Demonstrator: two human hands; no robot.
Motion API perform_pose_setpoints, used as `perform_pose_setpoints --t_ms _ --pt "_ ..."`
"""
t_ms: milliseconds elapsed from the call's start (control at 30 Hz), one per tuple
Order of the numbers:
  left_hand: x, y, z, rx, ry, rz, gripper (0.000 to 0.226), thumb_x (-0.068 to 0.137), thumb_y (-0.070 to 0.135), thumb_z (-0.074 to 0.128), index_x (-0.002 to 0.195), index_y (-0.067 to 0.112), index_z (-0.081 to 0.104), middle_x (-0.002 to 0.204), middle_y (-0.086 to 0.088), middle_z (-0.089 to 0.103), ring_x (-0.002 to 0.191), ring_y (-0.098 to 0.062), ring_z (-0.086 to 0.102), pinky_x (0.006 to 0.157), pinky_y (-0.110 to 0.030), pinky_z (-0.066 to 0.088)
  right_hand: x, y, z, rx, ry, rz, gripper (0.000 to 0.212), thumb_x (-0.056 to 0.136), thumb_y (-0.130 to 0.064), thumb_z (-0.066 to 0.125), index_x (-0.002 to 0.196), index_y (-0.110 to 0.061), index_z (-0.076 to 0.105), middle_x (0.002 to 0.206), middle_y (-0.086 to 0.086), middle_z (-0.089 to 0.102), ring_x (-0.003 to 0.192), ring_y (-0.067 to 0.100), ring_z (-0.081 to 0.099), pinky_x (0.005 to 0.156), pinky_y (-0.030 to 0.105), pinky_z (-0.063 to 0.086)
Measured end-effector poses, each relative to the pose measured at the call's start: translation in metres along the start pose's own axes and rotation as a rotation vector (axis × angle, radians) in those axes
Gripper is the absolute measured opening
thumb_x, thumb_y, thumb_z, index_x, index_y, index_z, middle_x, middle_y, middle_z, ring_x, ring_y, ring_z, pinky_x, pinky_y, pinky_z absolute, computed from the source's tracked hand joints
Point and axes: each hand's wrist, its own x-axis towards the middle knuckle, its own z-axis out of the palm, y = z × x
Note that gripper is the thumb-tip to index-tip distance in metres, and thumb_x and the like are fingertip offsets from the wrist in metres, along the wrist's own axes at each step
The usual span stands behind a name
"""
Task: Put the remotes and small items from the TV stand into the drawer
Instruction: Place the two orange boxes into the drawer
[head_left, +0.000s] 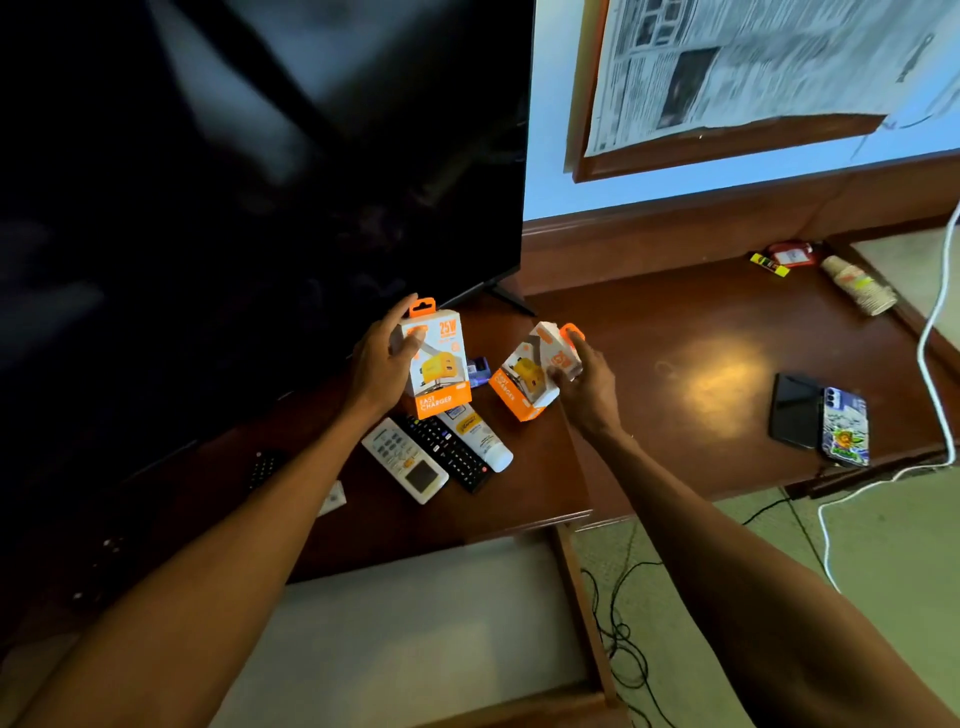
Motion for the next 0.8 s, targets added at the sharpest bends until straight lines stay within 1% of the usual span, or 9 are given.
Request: perform_pose_setpoints --t_ms 100,167,333,400,500,567,633,733,800 --pt "-0.012 0.003 -0.025 0.043 0.077 0.024 0.048 0.099 0.031 0.05 0.145 0.037 0.039 0.131 -0.008 0.05 0.098 -0.011 0.064 0.066 -0.017 0.052 -0.005 -0.029 0.003 0.008 0.004 -0.086 0.054 0.093 -0.015 0.06 0.144 -0.018 0.044 0.134 0.012 0.052 0.115 0.025 0.056 0.097 0.043 0.053" --pt "-0.023 0.004 -0.046 0.038 0.122 0.035 0.047 0.1 0.031 0.05 0.145 0.035 0.04 0.134 -0.007 0.046 0.097 -0.008 0.063 0.067 -0.019 0.054 -0.013 -0.052 0.009 0.024 0.001 -0.141 0.051 0.094 -0.017 0.058 0.143 -0.018 0.045 0.134 0.012 0.052 0.114 0.025 0.057 0.095 0.045 0.053" --pt "-0.079 -0.014 -0.113 -0.018 0.138 0.032 0.05 0.1 0.033 0.049 0.147 0.037 0.033 0.131 -0.002 0.049 0.093 -0.012 0.068 0.063 -0.019 0.055 -0.064 -0.106 0.049 0.076 -0.084 -0.269 0.048 0.095 -0.016 0.057 0.142 -0.017 0.046 0.133 0.013 0.055 0.111 0.025 0.061 0.088 0.046 0.058" --pt "-0.113 -0.026 -0.144 -0.039 0.167 0.025 0.052 0.099 0.032 0.052 0.147 0.037 0.032 0.13 0.0 0.051 0.093 -0.012 0.068 0.065 -0.024 0.058 -0.095 -0.122 0.073 0.075 -0.124 -0.304 0.048 0.093 -0.016 0.06 0.14 -0.02 0.048 0.132 0.011 0.057 0.11 0.024 0.062 0.089 0.045 0.057" --pt "-0.172 -0.051 -0.189 -0.029 0.222 0.009 0.043 0.098 0.025 0.055 0.139 0.025 0.042 0.128 0.0 0.052 0.092 -0.007 0.065 0.065 -0.024 0.056 -0.148 -0.137 0.112 0.071 -0.196 -0.29 0.049 0.091 -0.015 0.064 0.139 -0.018 0.052 0.126 0.012 0.061 0.11 0.027 0.062 0.092 0.042 0.055" --pt "-0.21 -0.074 -0.217 0.046 0.244 0.021 0.032 0.098 0.025 0.055 0.128 0.019 0.05 0.125 -0.006 0.055 0.096 -0.013 0.065 0.065 -0.024 0.055 -0.183 -0.145 0.134 0.043 -0.232 -0.324 0.049 0.089 -0.013 0.065 0.137 -0.016 0.054 0.123 0.014 0.063 0.11 0.028 0.063 0.09 0.038 0.053" --pt "-0.247 -0.099 -0.24 0.124 0.245 -0.01 0.023 0.097 0.027 0.057 0.118 0.018 0.057 0.12 -0.008 0.055 0.099 -0.018 0.064 0.069 -0.026 0.054 -0.214 -0.15 0.156 0.036 -0.3 -0.352 0.049 0.089 -0.013 0.066 0.137 -0.014 0.054 0.122 0.014 0.064 0.109 0.026 0.062 0.09 0.038 0.053" --pt "-0.295 -0.129 -0.268 0.117 0.225 -0.087 0.019 0.094 0.027 0.06 0.111 0.02 0.061 0.114 -0.004 0.06 0.1 -0.019 0.064 0.077 -0.039 0.056 -0.259 -0.155 0.185 0.025 -0.458 -0.29 0.049 0.089 -0.013 0.066 0.137 -0.016 0.054 0.122 0.009 0.065 0.111 0.024 0.062 0.092 0.036 0.052" --pt "-0.322 -0.147 -0.281 0.112 0.198 -0.124 0.019 0.092 0.03 0.061 0.109 0.021 0.063 0.111 -0.004 0.064 0.099 -0.02 0.065 0.078 -0.042 0.056 -0.284 -0.155 0.205 0.01 -0.573 -0.227 0.048 0.087 -0.022 0.066 0.134 -0.023 0.055 0.128 0.007 0.064 0.116 0.025 0.062 0.098 0.041 0.052"
